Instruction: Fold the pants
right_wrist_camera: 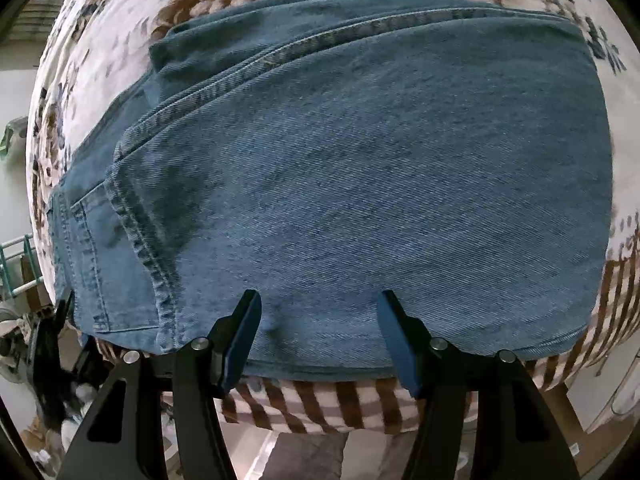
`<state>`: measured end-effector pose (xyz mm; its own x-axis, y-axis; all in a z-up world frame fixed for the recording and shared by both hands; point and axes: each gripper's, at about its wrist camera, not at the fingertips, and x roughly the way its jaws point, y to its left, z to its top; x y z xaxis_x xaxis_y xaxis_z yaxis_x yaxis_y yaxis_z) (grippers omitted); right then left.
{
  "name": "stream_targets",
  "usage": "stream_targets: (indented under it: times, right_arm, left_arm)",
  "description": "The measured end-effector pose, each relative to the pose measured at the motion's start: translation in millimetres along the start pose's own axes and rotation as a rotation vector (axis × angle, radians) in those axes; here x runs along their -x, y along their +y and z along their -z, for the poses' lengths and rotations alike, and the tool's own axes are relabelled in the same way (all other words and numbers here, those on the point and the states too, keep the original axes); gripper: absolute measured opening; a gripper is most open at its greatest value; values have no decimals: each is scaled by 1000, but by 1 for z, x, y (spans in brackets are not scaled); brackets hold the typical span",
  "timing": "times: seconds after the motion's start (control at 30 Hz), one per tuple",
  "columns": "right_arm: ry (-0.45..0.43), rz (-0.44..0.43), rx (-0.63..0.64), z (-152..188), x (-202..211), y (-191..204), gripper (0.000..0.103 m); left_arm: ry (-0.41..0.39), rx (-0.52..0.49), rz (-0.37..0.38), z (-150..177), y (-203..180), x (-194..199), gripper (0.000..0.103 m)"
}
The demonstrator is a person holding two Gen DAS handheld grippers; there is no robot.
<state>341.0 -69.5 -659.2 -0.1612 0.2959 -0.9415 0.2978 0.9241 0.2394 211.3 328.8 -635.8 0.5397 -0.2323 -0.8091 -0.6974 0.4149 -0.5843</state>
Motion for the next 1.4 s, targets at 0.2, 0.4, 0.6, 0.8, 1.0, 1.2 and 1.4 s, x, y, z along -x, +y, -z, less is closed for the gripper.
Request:
stream_targets:
  times: [0.2, 0.4, 0.6, 0.8, 1.0, 1.2, 1.4]
  right_arm:
    - [-1, -22, -9, -3, -5, 4, 63]
    - [-5, -32, 5, -2, -10, -5, 63]
    - [1, -37, 11, -4, -11, -7, 63]
    - [5, -42, 17, -7, -11, -11, 63]
    - [18, -38, 23, -12, -15, -11, 63]
    - [26, -63, 16, -16, -15, -13, 63]
    - [13, -82, 15, -16, -15, -22, 63]
  left_arm:
    - [-16, 7, -13, -17, 3, -18, 47]
    - [-162, -220, -98, 16, -48, 31, 31]
    - [-182, -269, -161, 21, -55, 31, 31]
    - [-159, -263, -166, 42, -56, 42, 31]
    - [-149, -240, -167, 28, -47, 23, 31]
    - [-44, -44, -56, -9, -6, -22, 44]
    - [-158, -186, -70, 12, -47, 17, 22]
